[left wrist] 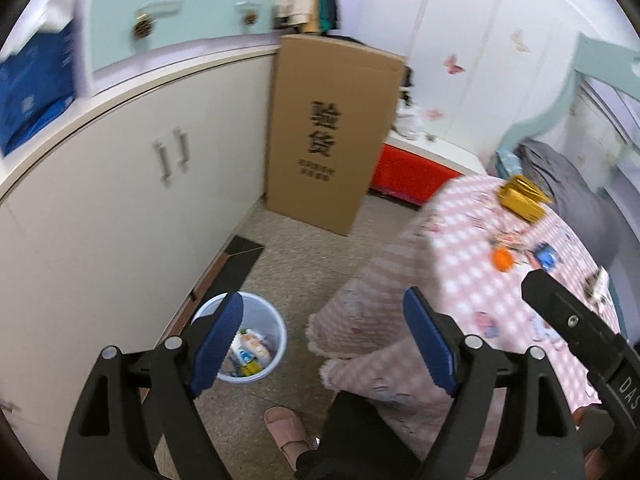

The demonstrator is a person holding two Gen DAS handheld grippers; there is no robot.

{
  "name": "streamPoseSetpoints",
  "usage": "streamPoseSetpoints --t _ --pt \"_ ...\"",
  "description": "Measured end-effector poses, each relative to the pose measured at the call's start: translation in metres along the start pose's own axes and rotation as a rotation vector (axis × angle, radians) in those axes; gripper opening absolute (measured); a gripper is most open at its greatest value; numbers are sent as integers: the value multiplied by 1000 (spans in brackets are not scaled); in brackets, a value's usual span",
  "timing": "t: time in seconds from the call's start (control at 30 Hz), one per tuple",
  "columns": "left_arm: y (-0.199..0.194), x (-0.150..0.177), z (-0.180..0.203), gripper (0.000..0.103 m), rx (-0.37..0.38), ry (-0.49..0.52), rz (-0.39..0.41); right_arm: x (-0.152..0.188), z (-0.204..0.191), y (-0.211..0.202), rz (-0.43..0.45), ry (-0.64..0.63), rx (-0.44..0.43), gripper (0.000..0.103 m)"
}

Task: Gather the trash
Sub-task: 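Move both tools back toward the table, then grasp the orange cap with the left gripper while the right grasps the blue wrapper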

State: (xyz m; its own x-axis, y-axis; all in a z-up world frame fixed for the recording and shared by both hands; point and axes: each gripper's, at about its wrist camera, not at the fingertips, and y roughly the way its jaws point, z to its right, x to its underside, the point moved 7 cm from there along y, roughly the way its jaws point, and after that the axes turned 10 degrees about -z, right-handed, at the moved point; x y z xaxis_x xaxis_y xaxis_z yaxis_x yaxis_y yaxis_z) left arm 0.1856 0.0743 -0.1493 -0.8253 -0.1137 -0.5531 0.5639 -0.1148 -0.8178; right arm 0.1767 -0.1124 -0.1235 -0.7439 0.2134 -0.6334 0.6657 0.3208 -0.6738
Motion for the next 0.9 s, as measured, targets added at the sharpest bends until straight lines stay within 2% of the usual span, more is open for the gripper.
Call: streamPoseSetpoints --t 0.1,0.2,0.4,0.63,0.77,0.83,0.9 --pt "4 -2 46 80 35 96 -9 -4 36 -15 15 44 47 85" --pt "10 -2 85 80 34 185 -10 -7 72 -24 22 93 93 85" --pt "34 -3 147 80 51 298 -46 -6 136 -33 13 186 157 85" --pt "71 -8 188 80 38 376 -96 -11 173 -27 -24 225 202 85" --pt "88 -14 202 72 24 417 -100 -15 183 -20 -47 221 221 85" --pt "97 -18 205 65 28 416 -117 -19 186 -14 -59 217 227 85" --pt "104 -21 206 64 36 405 -132 -24 186 -9 -66 212 229 85"
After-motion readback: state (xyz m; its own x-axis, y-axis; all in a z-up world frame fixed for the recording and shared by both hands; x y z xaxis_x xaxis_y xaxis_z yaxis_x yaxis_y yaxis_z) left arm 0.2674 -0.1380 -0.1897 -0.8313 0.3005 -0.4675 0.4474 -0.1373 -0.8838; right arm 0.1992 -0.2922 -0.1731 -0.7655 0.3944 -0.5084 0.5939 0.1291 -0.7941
